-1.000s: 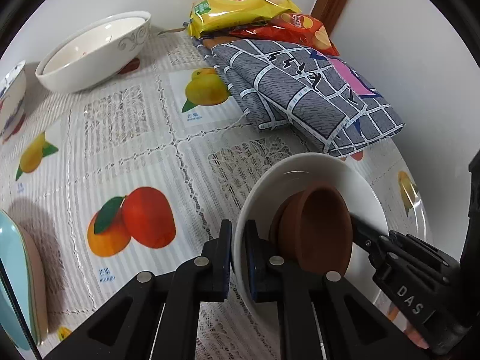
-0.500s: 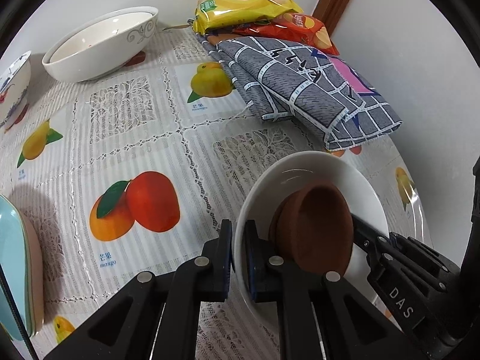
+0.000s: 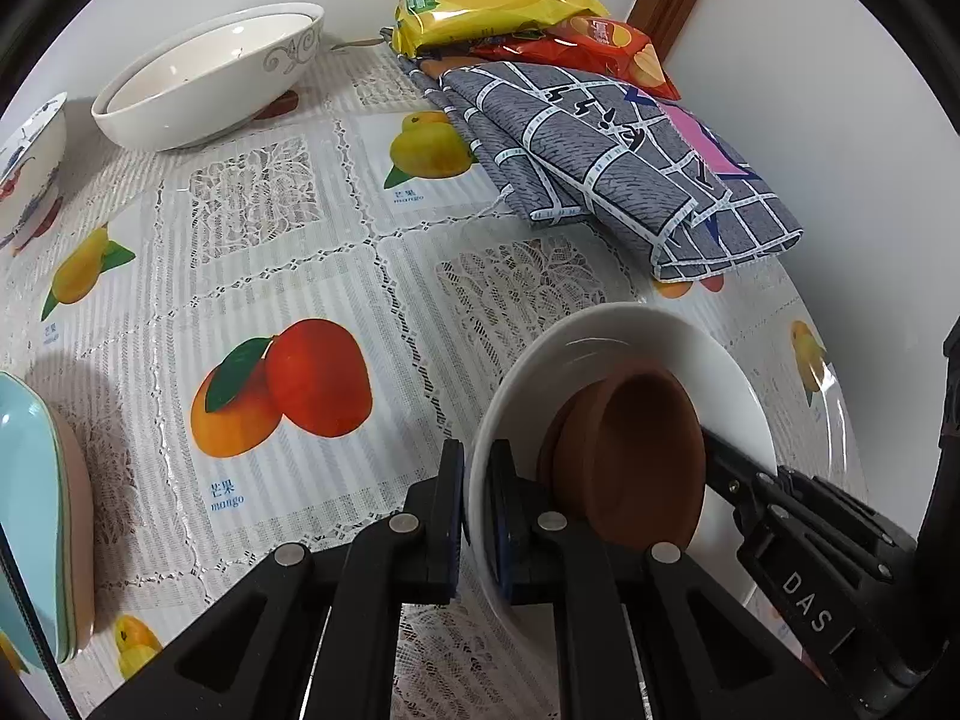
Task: Organize plates and bowls
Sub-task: 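Lift the white bowl with both tools and carry it toward the plate stack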
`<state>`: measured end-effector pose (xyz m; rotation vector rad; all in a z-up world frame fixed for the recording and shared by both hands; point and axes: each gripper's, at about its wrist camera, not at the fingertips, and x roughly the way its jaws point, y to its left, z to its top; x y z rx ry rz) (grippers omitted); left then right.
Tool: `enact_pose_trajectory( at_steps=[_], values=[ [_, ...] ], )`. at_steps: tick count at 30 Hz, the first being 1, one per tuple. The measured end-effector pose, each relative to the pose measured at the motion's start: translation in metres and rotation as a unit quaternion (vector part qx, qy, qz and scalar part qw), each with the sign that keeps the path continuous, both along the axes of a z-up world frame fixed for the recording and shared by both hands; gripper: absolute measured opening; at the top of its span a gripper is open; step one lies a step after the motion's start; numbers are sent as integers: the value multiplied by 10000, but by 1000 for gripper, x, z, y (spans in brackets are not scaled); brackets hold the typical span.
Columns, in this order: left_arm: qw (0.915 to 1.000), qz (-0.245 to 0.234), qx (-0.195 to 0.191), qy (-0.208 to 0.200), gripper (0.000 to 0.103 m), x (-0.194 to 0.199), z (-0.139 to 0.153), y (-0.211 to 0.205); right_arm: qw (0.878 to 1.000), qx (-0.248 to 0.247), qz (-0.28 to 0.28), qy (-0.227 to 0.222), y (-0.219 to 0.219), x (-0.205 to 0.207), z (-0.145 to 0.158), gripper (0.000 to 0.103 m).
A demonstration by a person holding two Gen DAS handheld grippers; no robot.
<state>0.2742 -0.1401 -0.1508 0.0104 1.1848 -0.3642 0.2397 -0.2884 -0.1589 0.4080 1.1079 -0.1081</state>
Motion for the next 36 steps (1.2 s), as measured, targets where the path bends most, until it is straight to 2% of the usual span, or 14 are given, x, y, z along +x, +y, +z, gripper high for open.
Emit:
enact_pose_trajectory(
  at_steps=[4,16,36],
  values=[
    [9999,14,-100,24,8,-2,0,1,10000,8,-17,-23,-1,-4,0,8],
    [10000,48,-57,-50,8,-9,11,5,9996,230,-95,-93,-3,-13,6,8],
    [9990,264,-156,-327,8,-18,52,35,9989,311,48,-360,23,-15,43,9]
  ],
)
